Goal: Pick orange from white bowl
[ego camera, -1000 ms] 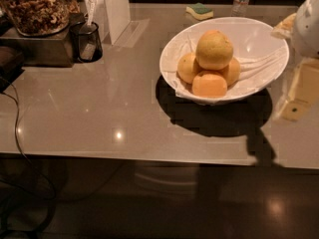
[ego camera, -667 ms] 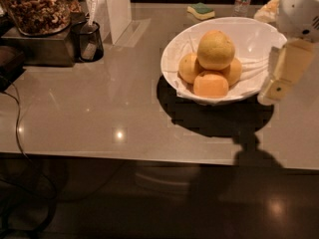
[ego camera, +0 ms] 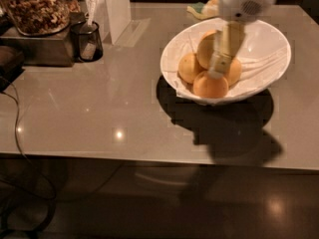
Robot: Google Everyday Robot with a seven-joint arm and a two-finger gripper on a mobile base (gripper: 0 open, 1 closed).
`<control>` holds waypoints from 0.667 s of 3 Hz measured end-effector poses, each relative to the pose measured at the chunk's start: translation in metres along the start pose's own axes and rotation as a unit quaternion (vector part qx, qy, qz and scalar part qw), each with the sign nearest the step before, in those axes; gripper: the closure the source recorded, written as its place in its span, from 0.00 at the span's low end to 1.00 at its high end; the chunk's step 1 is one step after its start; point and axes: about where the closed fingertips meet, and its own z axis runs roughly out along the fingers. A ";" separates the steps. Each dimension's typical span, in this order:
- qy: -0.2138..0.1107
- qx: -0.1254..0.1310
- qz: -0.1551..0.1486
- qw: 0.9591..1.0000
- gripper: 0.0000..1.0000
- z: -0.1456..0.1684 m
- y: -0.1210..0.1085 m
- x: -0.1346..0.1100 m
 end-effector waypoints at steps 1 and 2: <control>-0.005 0.003 -0.002 1.000 0.00 0.005 -0.006 -0.004; -0.019 0.021 0.047 0.999 0.00 0.007 -0.018 0.009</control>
Offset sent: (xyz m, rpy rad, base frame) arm 0.0336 -0.0272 -0.0100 0.1266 0.0000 -0.2303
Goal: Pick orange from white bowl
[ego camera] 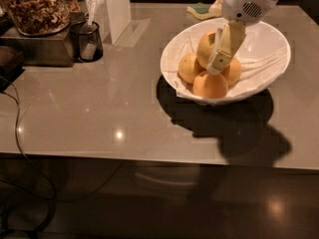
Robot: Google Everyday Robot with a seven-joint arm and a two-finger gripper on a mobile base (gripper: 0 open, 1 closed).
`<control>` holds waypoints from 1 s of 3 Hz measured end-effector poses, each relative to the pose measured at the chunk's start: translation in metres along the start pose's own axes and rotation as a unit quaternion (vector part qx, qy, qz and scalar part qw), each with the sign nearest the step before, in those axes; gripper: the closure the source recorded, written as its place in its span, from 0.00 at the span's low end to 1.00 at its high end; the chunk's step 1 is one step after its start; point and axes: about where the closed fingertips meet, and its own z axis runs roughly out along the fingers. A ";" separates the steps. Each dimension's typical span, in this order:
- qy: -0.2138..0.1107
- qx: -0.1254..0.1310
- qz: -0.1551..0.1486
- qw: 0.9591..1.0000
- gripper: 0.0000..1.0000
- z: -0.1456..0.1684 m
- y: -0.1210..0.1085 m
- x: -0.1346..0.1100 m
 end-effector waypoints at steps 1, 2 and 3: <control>-0.022 0.016 0.060 0.998 0.00 0.010 -0.019 0.017; -0.041 0.011 0.114 0.993 0.00 0.034 -0.031 0.028; -0.059 -0.002 0.155 0.986 0.00 0.056 -0.032 0.028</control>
Offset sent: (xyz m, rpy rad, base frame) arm 0.0581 -0.0250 -0.0601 0.2281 0.1092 -0.2951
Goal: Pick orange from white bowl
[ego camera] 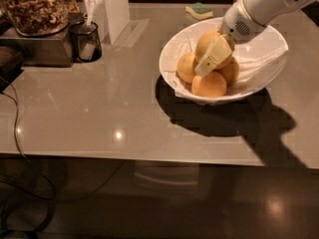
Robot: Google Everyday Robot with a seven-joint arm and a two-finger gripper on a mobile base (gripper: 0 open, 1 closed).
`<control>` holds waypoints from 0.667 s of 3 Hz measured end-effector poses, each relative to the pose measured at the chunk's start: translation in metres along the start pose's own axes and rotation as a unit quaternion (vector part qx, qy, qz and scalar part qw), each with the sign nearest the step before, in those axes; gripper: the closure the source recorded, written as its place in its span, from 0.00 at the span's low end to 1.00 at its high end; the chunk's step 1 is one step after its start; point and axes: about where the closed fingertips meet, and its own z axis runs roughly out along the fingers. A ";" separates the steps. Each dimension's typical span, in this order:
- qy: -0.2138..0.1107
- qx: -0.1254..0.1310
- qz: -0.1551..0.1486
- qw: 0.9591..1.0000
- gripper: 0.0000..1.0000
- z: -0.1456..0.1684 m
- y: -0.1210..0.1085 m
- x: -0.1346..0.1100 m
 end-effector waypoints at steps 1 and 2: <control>0.000 0.000 0.000 1.000 0.27 -0.003 0.000 -0.002; 0.000 0.000 0.000 1.000 0.50 -0.003 0.000 -0.002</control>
Offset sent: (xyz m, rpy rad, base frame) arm -0.0001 0.0000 0.0036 0.0000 0.0000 0.0000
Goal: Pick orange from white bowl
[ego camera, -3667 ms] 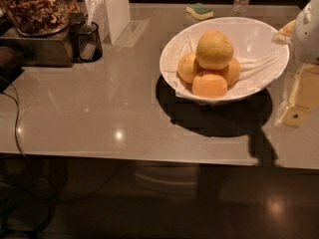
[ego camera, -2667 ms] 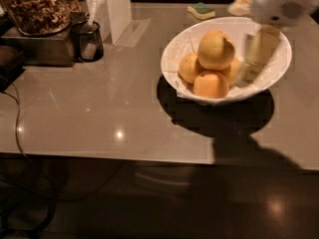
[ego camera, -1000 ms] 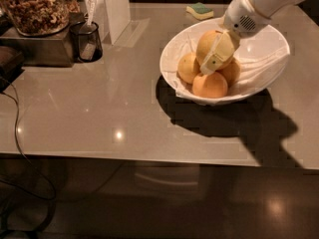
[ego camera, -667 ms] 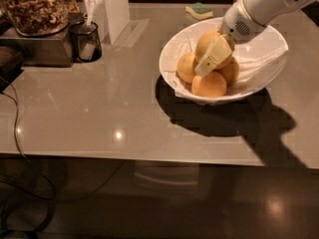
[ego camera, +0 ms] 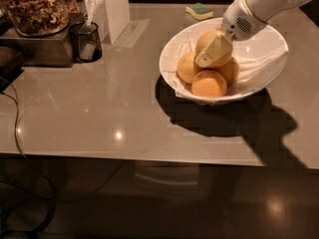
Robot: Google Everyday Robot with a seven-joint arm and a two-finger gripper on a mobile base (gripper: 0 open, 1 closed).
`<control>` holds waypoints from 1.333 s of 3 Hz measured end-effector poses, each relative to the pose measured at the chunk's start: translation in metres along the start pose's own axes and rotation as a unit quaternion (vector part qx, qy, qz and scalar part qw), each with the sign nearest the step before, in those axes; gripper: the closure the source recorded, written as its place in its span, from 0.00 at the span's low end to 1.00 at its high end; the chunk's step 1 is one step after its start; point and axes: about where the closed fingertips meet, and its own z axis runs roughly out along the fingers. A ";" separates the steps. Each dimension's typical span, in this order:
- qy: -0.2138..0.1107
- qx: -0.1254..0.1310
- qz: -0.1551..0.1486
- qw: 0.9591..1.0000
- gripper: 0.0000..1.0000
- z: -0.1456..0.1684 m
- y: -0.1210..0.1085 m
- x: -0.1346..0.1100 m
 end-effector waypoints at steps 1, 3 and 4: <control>0.000 0.000 0.000 1.000 0.73 0.000 0.000 0.000; 0.000 0.000 0.000 1.000 1.00 -0.007 0.002 -0.004; 0.000 0.000 0.000 1.000 1.00 -0.009 0.002 -0.005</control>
Offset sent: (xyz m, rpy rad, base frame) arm 0.0000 0.0000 0.0000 0.0000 0.0000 0.0000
